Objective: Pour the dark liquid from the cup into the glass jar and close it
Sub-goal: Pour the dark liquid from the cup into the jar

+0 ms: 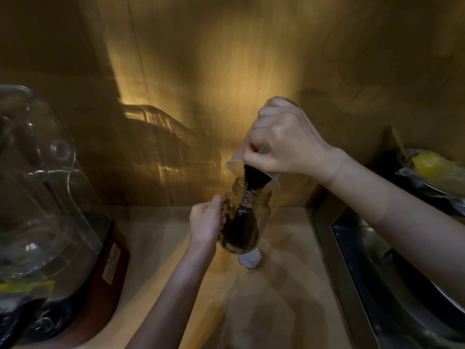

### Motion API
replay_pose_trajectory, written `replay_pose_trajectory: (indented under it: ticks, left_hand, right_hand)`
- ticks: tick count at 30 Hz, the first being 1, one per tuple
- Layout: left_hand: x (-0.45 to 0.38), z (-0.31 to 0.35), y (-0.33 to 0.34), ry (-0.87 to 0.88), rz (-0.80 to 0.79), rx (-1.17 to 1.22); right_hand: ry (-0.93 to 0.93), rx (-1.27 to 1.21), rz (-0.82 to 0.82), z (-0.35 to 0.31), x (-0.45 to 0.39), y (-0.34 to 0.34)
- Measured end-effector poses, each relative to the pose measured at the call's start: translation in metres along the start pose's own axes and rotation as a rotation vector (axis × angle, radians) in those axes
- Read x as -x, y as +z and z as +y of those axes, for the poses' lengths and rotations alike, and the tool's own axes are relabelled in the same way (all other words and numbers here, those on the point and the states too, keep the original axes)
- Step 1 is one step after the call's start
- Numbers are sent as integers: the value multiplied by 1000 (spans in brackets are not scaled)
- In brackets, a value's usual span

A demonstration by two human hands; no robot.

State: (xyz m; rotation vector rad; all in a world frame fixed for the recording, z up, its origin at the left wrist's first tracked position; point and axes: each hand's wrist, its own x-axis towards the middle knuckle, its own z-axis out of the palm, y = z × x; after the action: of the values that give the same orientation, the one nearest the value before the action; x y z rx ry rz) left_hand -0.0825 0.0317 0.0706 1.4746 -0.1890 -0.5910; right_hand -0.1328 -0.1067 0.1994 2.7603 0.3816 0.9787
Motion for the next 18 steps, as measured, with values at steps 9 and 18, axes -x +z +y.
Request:
replay_pose_trajectory:
  ticks: [9, 18]
  left_hand:
    - [-1, 0, -1, -8, -8, 15]
    - [-1, 1, -2, -1, -30, 29]
  right_hand:
    - [-27, 8, -12, -1, -1, 0]
    - [-78, 17, 37, 0, -1, -2]
